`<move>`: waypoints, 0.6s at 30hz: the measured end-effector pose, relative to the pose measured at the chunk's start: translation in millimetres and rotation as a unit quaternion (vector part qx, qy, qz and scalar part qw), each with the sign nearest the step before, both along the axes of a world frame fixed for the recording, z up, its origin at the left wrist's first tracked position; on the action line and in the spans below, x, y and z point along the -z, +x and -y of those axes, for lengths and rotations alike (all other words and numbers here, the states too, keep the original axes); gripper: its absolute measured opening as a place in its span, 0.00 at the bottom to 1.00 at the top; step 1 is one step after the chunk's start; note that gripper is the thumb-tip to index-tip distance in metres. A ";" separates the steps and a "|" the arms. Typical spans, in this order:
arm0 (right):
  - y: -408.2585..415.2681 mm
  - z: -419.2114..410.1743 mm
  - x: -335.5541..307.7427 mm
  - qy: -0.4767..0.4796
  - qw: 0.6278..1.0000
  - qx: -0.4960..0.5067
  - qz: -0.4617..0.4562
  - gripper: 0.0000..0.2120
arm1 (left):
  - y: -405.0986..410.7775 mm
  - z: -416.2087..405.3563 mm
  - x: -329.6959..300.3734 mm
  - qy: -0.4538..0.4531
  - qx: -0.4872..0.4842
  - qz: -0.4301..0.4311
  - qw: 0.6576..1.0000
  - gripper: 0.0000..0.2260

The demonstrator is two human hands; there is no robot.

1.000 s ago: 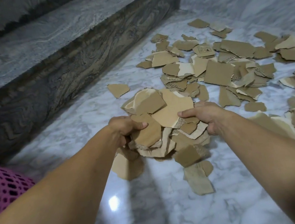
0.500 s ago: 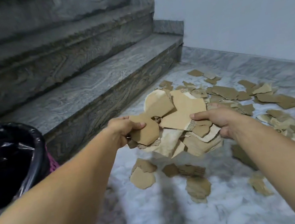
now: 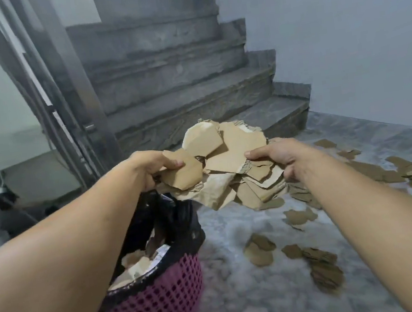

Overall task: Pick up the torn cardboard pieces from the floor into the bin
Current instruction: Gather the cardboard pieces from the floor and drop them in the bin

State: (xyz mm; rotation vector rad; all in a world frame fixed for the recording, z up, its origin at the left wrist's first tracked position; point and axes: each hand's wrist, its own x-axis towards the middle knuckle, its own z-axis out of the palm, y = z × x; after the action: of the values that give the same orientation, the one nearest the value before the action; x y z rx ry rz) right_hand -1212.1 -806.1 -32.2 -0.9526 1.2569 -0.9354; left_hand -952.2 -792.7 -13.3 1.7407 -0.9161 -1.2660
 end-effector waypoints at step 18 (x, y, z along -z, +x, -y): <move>184.9 -14.1 61.9 -0.112 0.944 -0.076 -0.301 0.20 | 155.9 -91.6 80.4 0.065 -0.094 0.324 0.939 0.24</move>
State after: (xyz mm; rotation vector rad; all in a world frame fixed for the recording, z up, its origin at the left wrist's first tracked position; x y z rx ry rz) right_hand -1027.3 -792.0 -94.1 -1.5725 1.5732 -0.6914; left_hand -796.2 -701.1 -93.7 2.3503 -1.0020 -0.6325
